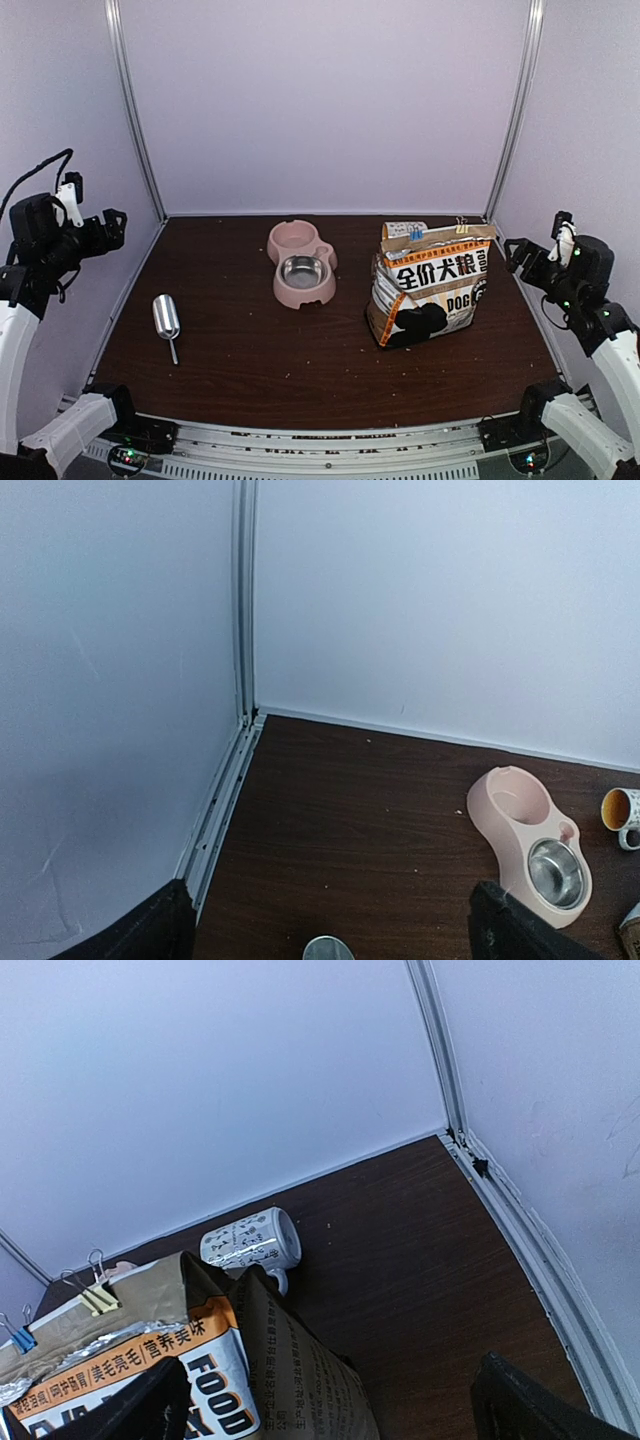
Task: Serve the pet food
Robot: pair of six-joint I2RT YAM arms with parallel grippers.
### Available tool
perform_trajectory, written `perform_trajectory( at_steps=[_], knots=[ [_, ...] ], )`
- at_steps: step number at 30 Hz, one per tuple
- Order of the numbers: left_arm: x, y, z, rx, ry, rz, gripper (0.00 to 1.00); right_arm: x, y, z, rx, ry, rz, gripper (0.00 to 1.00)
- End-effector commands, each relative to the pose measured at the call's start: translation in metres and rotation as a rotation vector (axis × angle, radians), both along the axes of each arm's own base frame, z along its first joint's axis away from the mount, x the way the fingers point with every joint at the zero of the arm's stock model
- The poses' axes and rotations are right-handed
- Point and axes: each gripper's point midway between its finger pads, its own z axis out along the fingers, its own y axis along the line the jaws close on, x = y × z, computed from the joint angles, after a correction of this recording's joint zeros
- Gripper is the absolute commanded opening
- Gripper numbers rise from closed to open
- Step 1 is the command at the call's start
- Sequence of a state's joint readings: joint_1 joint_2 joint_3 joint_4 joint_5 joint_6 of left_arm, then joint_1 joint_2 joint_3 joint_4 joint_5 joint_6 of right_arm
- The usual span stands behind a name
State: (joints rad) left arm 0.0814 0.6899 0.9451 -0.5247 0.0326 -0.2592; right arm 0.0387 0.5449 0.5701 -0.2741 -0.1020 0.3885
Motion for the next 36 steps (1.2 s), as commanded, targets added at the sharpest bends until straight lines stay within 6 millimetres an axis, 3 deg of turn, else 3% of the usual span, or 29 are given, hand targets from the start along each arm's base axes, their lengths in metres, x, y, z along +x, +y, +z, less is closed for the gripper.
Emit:
perform_trajectory(
  at_steps=[1,6,11,16,20,23,26,32,36],
  knots=[
    [0.006,-0.004,0.005,-0.008,-0.025,-0.025,0.98,-0.004,0.006,0.013,0.011,-0.051,0.033,1.00],
    [0.012,-0.016,0.004,-0.027,-0.018,-0.100,0.98,-0.003,0.014,0.013,0.049,-0.073,0.077,1.00],
    [0.014,-0.029,0.005,0.012,-0.028,-0.188,0.98,-0.006,0.022,0.029,0.055,-0.093,0.122,1.00],
    [0.009,-0.079,0.046,-0.044,-0.140,-0.452,0.98,-0.010,0.030,0.060,0.059,-0.136,0.171,1.00],
    [-0.007,-0.136,0.085,-0.024,-0.212,-0.705,0.98,0.007,0.047,0.076,0.062,-0.108,0.274,1.00],
    [-0.028,-0.180,0.101,-0.010,-0.281,-0.950,0.98,0.023,0.067,0.079,0.063,-0.077,0.397,1.00],
    [-0.039,-0.203,0.093,-0.034,-0.300,-1.111,0.98,0.039,0.077,0.073,0.067,-0.040,0.469,1.00],
    [-0.042,-0.219,0.055,-0.037,-0.209,-1.196,0.98,0.057,0.073,0.057,0.078,-0.013,0.508,0.98],
    [-0.049,-0.231,0.050,-0.027,-0.186,-1.251,0.98,0.066,0.069,0.043,0.128,0.004,0.549,0.86]
  ],
)
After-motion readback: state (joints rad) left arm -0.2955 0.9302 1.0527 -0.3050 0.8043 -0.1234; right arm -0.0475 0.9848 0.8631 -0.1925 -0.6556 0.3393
